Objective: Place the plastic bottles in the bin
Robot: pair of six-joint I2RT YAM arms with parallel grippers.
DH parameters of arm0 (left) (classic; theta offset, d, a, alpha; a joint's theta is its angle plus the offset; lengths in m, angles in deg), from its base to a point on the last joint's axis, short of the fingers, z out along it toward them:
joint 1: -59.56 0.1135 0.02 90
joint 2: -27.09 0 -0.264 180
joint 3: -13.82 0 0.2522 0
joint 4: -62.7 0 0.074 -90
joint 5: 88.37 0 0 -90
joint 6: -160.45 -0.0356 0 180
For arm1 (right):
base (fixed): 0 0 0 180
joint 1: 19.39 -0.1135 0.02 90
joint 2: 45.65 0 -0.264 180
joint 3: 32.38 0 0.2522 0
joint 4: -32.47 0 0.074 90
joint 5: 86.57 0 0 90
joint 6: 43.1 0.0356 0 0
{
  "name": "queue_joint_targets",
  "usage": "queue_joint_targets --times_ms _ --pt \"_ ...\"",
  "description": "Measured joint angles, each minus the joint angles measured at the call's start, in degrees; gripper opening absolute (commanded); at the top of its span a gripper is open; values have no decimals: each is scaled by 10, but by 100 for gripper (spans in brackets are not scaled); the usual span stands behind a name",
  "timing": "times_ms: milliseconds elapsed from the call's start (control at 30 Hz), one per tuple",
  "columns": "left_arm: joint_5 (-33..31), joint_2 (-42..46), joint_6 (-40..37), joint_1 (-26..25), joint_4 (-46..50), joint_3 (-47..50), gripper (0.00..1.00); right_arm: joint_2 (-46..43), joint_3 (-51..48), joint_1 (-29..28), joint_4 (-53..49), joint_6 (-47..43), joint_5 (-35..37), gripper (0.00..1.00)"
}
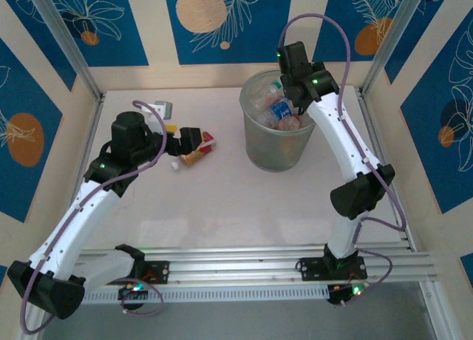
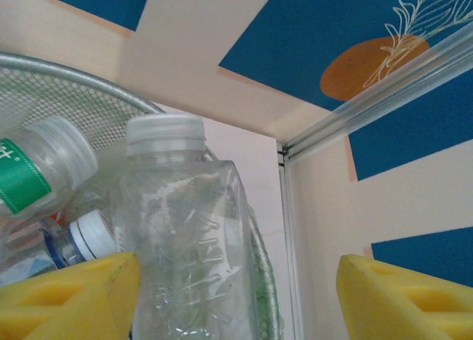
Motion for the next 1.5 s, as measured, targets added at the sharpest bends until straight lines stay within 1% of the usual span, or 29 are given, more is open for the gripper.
queue_joint_targets --times_ms 167,200,467,633,833,967,1000,1100,1167,1367,1500 --pt "0 0 0 1 0 0 100 0 -4 0 10 8 -7 53" --pt "-1 0 0 1 0 0 99 0 -7 2 14 14 -13 53" --pt "-7 -22 0 5 0 0 100 0 -19 35 22 61 -101 53" --pt "-7 -26 0 6 -1 0 100 -4 -44 58 35 70 -162 53" --pt "-10 -26 0 13 -3 0 100 -36 -78 97 58 79 -273 51" --pt "-11 -31 0 17 -4 0 99 -48 -91 113 66 79 -323 40" --pt "-10 -33 0 18 -4 0 99 -50 -93 115 66 79 -331 39" --pt "-11 -34 0 21 -4 0 99 -52 -94 118 67 80 -341 39" --pt "-11 -34 0 23 -5 0 99 -52 -94 115 66 80 -333 39" --pt "-21 -34 0 30 -3 0 100 -52 -96 89 66 81 -255 39" --pt "-41 -34 0 34 0 0 100 -47 -96 85 67 79 -237 38"
